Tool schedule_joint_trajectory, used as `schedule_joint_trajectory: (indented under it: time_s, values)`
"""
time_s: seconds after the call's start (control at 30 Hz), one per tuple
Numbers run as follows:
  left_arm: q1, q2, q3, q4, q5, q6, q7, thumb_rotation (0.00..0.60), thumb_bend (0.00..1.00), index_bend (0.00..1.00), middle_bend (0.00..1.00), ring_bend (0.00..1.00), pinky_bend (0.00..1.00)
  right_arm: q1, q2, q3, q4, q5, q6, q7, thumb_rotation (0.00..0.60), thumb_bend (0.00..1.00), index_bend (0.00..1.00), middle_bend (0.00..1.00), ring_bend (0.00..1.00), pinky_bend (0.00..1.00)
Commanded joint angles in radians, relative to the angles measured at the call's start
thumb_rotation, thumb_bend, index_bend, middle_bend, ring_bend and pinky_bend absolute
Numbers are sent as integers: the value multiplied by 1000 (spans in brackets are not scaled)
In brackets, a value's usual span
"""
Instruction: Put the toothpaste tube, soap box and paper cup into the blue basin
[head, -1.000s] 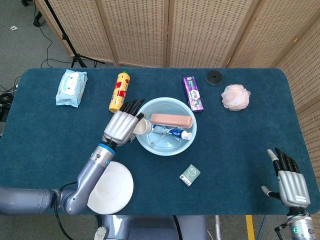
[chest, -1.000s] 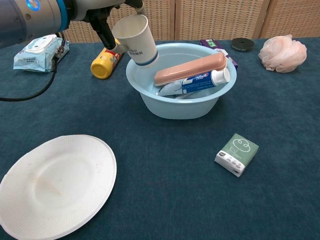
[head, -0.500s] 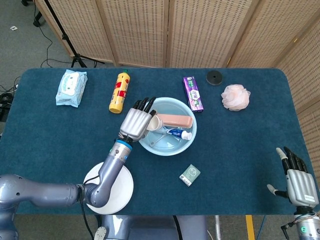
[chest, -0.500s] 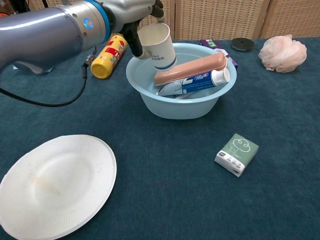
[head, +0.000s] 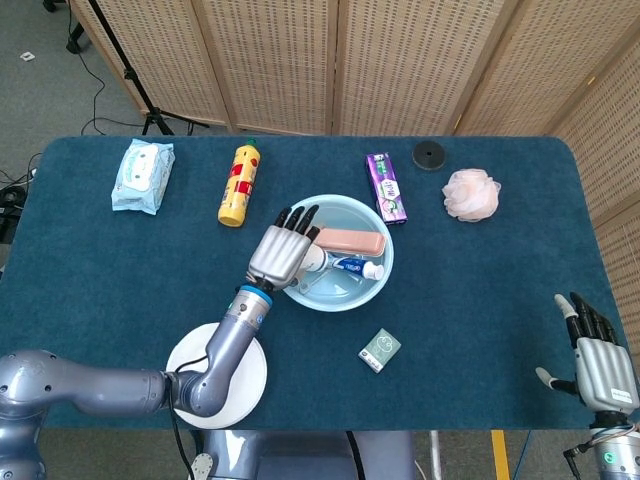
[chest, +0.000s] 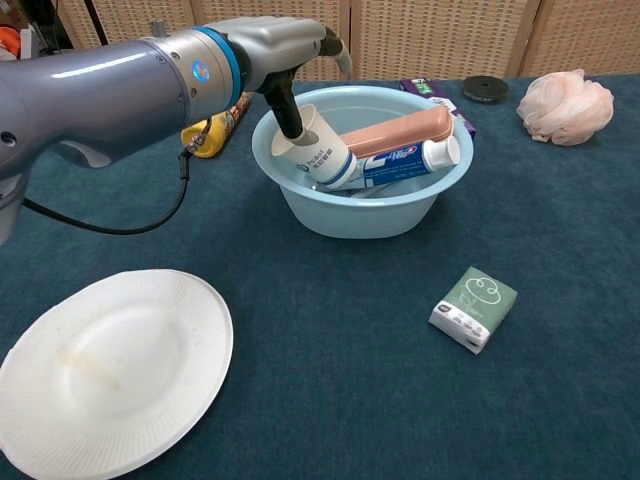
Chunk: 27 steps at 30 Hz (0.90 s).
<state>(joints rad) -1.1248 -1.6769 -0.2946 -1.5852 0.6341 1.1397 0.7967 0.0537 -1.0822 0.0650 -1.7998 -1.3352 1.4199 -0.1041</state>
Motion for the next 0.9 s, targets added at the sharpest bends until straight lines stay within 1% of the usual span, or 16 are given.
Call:
schedule_joint_trajectory:
  time_s: [0.03,0.27,0.33,0.43,0.53,0.67,0.77,0.9]
  values:
    - [14,17,2,-14,14,8,-15,600,264,0,0,0,28,0,-1,-1,-1,-1,-1,-5,600,131,0,0,0,75]
    - [73,87,8,-84,61,36,-84,600,263,0,0,0,20,-1,-5,-1,-3,-5,4,-17,600,131,0,0,0,75]
    - [98,113,16,-112,82,47,-110,600,264,0,0,0,18,-1,-6,-1,-4,-5,5,-21,600,131,0,0,0,75]
    - [151,166,46,-164,122,74,-147,600,264,0,0,0,18,-1,-9,-2,-5,-7,7,-30,600,131,0,0,0,75]
    - [216,226,91,-222,176,108,-191,600,264,0,0,0,12,-1,-14,-3,-9,-11,10,-44,600,131,0,0,0,75]
    - [319,307,174,-283,277,160,-268,600,266,0,0,0,1,0,-23,-7,-8,-18,13,-70,600,131,0,0,0,75]
    - [392,375,257,-313,366,190,-298,600,275,0,0,0,0,2,-30,-14,-6,-27,10,-88,600,131,0,0,0,75]
    - [466,437,346,-327,456,239,-302,600,287,0,0,0,0,15,-21,-34,2,-77,-13,-81,600,131,0,0,0,75]
